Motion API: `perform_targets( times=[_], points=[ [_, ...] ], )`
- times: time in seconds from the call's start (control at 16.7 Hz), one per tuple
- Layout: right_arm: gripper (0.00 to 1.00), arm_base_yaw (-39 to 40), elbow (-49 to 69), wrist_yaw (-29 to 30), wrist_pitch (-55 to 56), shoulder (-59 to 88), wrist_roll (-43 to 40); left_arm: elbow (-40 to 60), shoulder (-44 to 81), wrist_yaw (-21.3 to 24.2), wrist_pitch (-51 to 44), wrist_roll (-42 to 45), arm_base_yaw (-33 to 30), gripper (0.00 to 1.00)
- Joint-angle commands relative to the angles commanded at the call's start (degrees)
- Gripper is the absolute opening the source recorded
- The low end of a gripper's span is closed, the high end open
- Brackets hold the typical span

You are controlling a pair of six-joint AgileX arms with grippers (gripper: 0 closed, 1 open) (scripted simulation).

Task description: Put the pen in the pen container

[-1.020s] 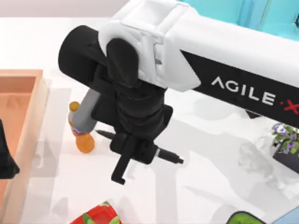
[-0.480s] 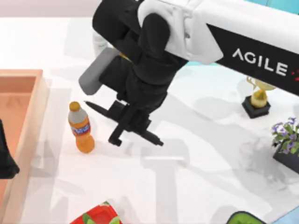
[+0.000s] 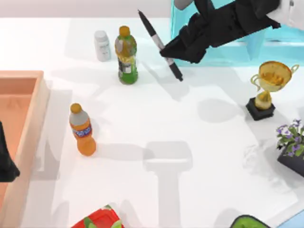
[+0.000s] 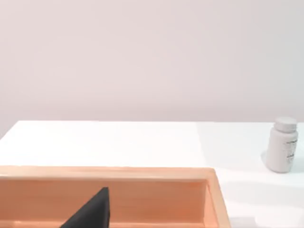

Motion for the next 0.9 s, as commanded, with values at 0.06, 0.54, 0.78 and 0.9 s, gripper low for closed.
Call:
perform_targets(
  times=[0.06,0.54,0.78,0.9],
  points=[
    [0.0,-4.44,-2.32,-4.75,4.4,-0.45,-1.03,0.0,0.0,0.0,0.0,0.0,0.0,1.0],
    [0.0,-40.91,-21.98,-39.97,34.01,-4.26,-7.11,0.0,0.0,0.0,0.0,0.0,0.0,1.0],
    [0.0,-54.52,-29.18,-51.35,42.86,-5.8,-8.73,0.0,0.0,0.0,0.0,0.0,0.0,1.0],
    [0.0,-57.88,-31.13,-54.13,45.07,-6.36,-9.17,0.0,0.0,0.0,0.0,0.0,0.0,1.0]
  ],
)
